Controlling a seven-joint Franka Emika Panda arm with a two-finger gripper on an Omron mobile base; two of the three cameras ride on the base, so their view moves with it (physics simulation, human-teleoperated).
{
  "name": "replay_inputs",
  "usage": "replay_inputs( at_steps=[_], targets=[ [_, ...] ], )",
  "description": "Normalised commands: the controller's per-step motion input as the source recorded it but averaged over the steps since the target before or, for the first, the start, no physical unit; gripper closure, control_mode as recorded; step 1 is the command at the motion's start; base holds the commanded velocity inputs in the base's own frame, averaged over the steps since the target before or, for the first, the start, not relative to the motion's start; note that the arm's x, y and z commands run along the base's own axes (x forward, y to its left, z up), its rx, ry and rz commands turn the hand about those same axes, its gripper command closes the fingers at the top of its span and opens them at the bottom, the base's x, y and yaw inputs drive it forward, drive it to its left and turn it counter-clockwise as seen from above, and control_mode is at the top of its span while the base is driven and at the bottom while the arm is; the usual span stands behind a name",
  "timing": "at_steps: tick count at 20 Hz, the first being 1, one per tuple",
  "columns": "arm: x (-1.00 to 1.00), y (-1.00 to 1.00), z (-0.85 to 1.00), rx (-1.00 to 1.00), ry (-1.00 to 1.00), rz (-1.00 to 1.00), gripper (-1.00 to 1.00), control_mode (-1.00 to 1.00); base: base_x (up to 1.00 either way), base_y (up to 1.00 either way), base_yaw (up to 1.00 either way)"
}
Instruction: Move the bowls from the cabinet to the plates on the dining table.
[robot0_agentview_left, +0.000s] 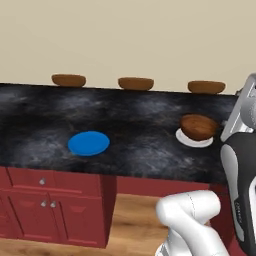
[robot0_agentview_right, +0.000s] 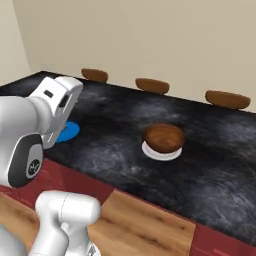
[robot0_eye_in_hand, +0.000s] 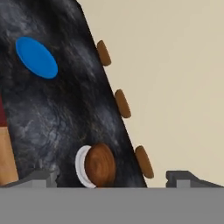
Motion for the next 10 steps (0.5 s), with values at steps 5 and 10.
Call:
replay_inputs(
  at_steps=[5, 10],
  targets=[
    [0.0, 0.0, 0.0, 0.0, 0.0, 0.0, -1.0, 1.0, -0.32, 0.29, 0.47],
    [0.0, 0.0, 0.0, 0.0, 0.0, 0.0, -1.0, 1.0, -0.48, 0.44, 0.42]
  ],
)
